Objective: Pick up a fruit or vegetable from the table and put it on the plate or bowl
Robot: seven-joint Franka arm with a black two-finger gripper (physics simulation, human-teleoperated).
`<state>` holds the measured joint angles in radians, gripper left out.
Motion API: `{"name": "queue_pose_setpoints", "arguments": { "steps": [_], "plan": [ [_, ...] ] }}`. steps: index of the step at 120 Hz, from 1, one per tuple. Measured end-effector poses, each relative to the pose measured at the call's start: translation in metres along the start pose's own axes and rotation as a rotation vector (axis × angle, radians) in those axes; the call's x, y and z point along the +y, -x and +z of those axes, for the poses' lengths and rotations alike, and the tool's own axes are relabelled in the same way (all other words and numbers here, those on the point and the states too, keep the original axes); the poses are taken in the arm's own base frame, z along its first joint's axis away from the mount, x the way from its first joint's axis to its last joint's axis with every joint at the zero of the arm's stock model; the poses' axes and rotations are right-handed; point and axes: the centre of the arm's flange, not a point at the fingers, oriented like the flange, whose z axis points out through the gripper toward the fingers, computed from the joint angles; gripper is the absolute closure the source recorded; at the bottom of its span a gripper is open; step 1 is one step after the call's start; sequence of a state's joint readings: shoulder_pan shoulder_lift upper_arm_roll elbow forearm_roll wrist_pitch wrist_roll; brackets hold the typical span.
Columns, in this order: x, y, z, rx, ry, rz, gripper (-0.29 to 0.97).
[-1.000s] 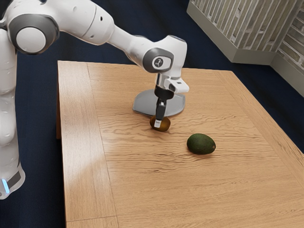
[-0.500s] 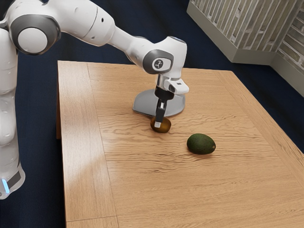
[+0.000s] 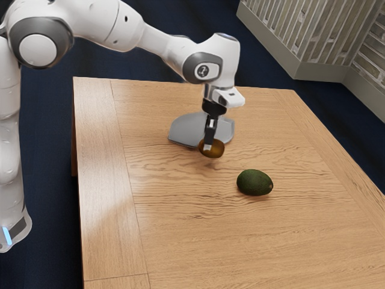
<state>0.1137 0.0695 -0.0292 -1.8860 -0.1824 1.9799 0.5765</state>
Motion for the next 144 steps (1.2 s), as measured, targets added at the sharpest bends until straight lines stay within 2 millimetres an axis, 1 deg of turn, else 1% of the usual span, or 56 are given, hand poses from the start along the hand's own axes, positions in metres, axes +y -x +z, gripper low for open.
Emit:
{"name": "queue_pose_setpoints", "arguments": {
  "steps": [7, 16, 23, 32, 55, 63, 71, 78, 86, 93, 97, 104, 112, 127, 138, 144],
  "plan": [
    [-0.003, -0.001, -0.016, 0.023, -0.019, -0.001, 0.54],
    [-0.012, 0.003, -0.036, 0.045, -0.045, -0.011, 0.54],
    [-0.022, 0.008, -0.050, 0.055, -0.065, -0.027, 0.54],
    [-0.040, 0.020, -0.061, 0.056, -0.083, -0.057, 0.54],
    [-0.089, 0.056, -0.076, 0.049, -0.113, -0.148, 0.54],
    [-0.101, 0.066, -0.079, 0.047, -0.118, -0.171, 0.54],
    [-0.108, 0.072, -0.081, 0.046, -0.122, -0.183, 0.54],
    [-0.109, 0.073, -0.080, 0.043, -0.122, -0.184, 0.54],
    [-0.106, 0.070, -0.079, 0.039, -0.124, -0.174, 0.53],
    [-0.101, 0.065, -0.079, 0.035, -0.127, -0.155, 0.36],
    [-0.098, 0.062, -0.078, 0.034, -0.125, -0.144, 0.29],
    [-0.091, 0.056, -0.077, 0.030, -0.122, -0.123, 0.19],
    [-0.082, 0.050, -0.075, 0.027, -0.118, -0.100, 0.12],
    [-0.072, 0.042, -0.072, 0.022, -0.114, -0.069, 0.05],
    [-0.071, 0.042, -0.073, 0.022, -0.112, -0.059, 0.03],
    [-0.072, 0.043, -0.077, 0.028, -0.113, -0.057, 0.02]
  ]
}}
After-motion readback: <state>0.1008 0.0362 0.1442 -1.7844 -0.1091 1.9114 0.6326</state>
